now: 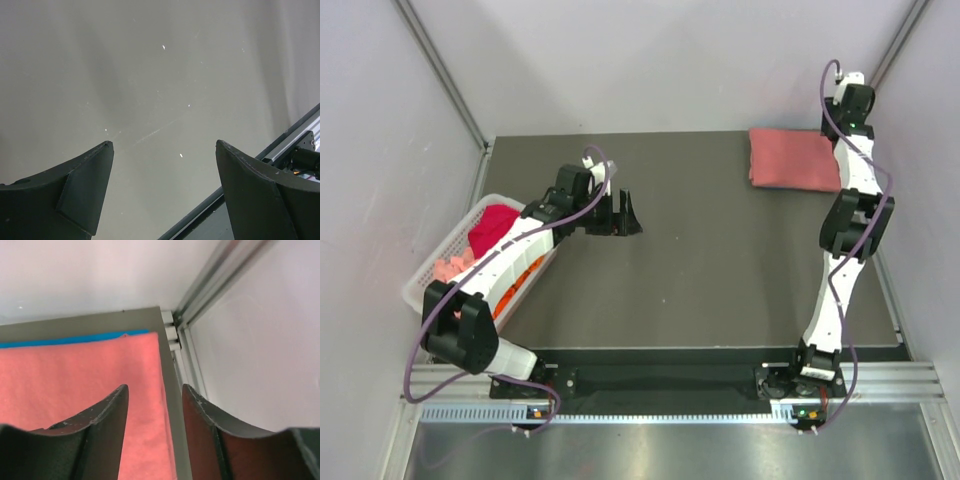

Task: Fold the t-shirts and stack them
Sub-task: Neatly place the folded tshirt to the corner, then reset both grippers

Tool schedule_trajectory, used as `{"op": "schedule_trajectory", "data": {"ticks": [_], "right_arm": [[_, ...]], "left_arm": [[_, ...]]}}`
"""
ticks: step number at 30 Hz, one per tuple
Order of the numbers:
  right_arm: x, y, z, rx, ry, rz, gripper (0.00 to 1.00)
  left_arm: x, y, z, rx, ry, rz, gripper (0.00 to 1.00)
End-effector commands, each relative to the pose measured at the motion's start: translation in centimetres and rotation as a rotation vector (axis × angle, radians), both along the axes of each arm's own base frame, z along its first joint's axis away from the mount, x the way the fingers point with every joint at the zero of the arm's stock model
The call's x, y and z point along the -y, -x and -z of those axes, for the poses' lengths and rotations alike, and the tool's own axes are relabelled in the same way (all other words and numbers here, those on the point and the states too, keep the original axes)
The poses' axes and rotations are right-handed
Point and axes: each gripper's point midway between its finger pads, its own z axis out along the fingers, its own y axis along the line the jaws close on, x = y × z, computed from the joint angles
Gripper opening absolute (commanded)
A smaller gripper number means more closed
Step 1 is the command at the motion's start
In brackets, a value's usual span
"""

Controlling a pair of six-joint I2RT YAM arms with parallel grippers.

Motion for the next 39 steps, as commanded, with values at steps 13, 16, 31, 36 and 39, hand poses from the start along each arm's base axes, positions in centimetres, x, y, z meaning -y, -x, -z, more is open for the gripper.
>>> {"op": "schedule_trajectory", "data": {"ticks": [13, 16, 31, 36, 39], "right_arm": [[-12.1, 13.9, -16.8, 0.179, -0.408, -0.072, 0.87], [-17.7, 19.9, -17.7, 0.096, -0.517, -0.207, 1.0], [-24.7, 41.3, -15.8, 0.08, -0.69, -0.399, 1.0], [-24.6, 41.7, -14.8, 0.084, -0.731, -0.359, 1.0], [-24.7, 41.9, -14.7, 0.086, -0.738, -0.361, 1.0]], "left_arm": [[-0.5, -0.7, -9.0, 0.213, 0.053, -0.037, 0.86], [-1.0, 0.0, -11.8, 0.268, 0.084, -0.057, 0.86], [-3.9, 6.2, -14.8, 0.333, 0.132, -0.089, 0.99], [-4.1, 8.3, -15.7, 0.401, 0.208, -0.07, 0.99], [-4.3, 8.7, -14.3, 0.387, 0.196, -0.07, 0.99]]}}
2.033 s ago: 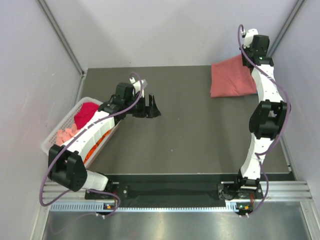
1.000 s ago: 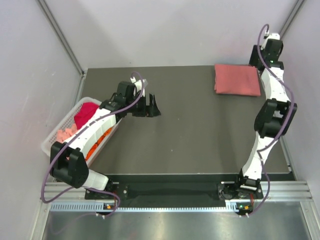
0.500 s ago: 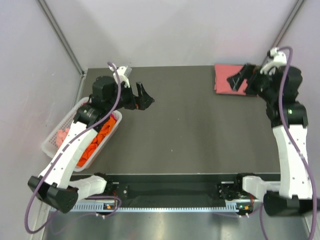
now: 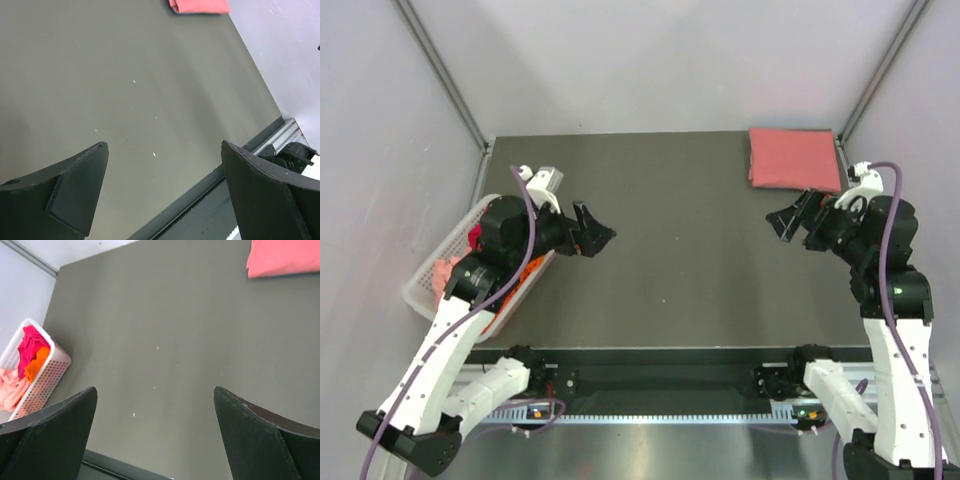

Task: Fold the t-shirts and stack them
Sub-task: Reset both grippers

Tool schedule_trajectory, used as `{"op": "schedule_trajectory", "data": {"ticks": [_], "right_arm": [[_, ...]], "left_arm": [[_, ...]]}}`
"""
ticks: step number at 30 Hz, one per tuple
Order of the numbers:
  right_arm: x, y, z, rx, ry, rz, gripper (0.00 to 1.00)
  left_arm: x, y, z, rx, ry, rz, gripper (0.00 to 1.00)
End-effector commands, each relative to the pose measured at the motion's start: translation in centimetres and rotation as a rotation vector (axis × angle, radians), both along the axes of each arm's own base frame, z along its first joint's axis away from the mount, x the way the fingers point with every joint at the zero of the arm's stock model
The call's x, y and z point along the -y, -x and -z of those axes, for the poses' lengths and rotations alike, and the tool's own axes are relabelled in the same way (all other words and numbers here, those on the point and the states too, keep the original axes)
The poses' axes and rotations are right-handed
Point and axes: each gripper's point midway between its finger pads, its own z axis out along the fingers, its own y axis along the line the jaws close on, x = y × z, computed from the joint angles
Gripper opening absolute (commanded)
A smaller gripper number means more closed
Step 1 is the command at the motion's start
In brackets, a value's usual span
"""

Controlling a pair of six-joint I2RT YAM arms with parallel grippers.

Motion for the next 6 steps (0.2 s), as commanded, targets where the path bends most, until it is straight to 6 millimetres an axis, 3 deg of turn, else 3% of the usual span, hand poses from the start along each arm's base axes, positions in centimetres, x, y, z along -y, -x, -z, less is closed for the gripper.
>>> {"op": "schedule_trajectory", "data": {"ticks": [1, 6], "right_arm": [[0.03, 0.14, -0.46, 0.023, -0.032, 0.021, 1.0], [0.29, -0.35, -1.01, 0.072, -0.025, 0.034, 1.0]], "left_arm": [[0.14, 0.47, -0.5, 0.03, 0.025, 0.013, 0.99], [-0.06, 0.56, -0.6, 0.025, 0.014, 0.007, 0.99]]}}
